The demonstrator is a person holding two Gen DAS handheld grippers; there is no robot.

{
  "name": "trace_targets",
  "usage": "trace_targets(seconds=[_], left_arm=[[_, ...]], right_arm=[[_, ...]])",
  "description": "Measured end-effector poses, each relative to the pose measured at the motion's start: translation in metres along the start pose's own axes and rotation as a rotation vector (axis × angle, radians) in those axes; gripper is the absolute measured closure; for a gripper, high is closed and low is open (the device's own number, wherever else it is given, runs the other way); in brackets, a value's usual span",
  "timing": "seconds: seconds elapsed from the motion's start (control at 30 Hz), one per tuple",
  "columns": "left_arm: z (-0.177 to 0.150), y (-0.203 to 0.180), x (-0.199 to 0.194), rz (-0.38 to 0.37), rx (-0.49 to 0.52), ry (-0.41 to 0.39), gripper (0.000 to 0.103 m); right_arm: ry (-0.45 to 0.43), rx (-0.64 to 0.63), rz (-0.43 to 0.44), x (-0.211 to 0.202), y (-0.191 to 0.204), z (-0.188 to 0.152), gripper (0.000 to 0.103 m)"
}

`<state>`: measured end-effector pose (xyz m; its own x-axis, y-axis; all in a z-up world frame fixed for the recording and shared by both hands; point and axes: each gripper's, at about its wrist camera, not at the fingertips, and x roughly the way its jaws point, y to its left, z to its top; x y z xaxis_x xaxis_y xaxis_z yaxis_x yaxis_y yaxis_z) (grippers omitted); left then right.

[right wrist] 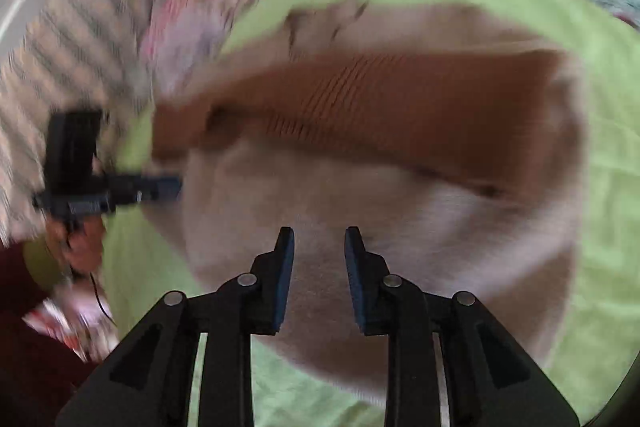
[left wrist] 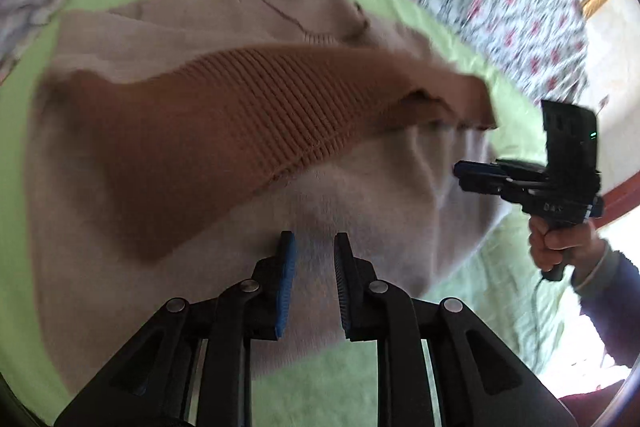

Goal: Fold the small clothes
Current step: 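Grasp the brown hem with both grippers and fold it up toward the collar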

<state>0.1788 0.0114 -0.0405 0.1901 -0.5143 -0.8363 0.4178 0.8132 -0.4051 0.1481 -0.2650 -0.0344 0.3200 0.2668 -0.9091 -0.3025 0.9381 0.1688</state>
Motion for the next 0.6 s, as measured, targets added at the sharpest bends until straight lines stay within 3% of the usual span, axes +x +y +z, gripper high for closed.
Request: trace_targets(seconds=[0.07,0.17,0.23,0.33,0.43,0.6], left_arm=[[0.021,0.006,0.007,0.027,0.019,-0.003,0.085],[0.058,0.037,-0.005,0.082,-0.018,-0.069,0.085],[0.08,0.065,-0.019,0.166,-0.083,-0.129,0.085],[0.101,0.114,-0.036,0.191,-0.222,-0.209,0.085],[0.103,0.138,-0.043,0.24,-0.308,-0.23,0.085],[0.069,0.127,-0.071,0.203,-0.336,-0.27,0.081]], right_arm=[[-0.014,-0.025,-0.037,0.002,-0.008,0.019,0.077],[-0.122,0.065,-0.107,-0.013,-0.042,0.047,0.078],[-0.207,0.19,-0.189,-0.028,-0.075,0.06,0.077],[-0.279,0.357,-0.236,-0.041,-0.112,0.066,0.077],[-0.329,0.439,-0.262,-0.053,-0.117,0.061,0.076],[-0.389,0.476,-0.213,-0.076,-0.1,0.033,0.074]])
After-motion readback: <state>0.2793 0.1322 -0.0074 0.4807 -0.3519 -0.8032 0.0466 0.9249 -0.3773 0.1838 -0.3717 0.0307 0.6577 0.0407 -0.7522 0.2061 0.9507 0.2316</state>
